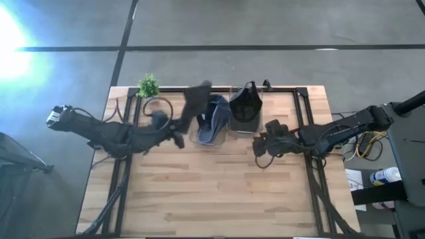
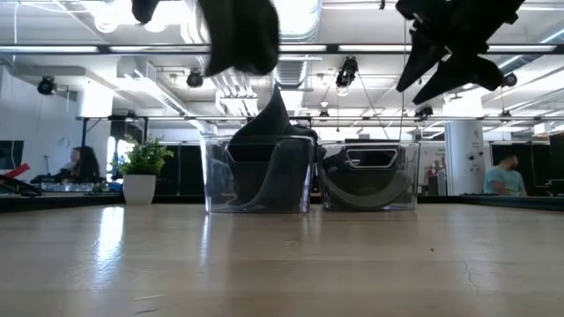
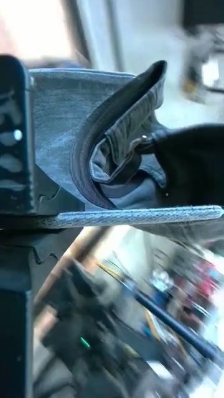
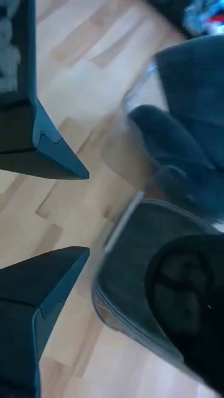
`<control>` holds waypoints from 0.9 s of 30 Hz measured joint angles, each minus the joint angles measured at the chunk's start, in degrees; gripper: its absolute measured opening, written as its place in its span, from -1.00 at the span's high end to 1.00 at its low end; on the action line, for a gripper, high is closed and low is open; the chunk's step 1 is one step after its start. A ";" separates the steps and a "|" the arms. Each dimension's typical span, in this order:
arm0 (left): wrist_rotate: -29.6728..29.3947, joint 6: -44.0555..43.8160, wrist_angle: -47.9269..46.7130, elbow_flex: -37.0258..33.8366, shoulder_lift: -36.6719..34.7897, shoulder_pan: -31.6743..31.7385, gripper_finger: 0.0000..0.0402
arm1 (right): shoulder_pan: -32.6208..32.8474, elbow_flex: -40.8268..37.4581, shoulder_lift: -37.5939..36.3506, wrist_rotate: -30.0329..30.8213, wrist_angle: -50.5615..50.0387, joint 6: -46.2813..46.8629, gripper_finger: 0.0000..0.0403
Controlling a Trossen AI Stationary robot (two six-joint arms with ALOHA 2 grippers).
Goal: Pick & Place hat
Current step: Put the black cap into the right transparent bin
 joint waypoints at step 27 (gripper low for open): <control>14.81 -3.20 -5.19 56.99 61.27 17.64 0.98 | 3.31 0.00 -26.38 4.03 -23.21 1.86 0.09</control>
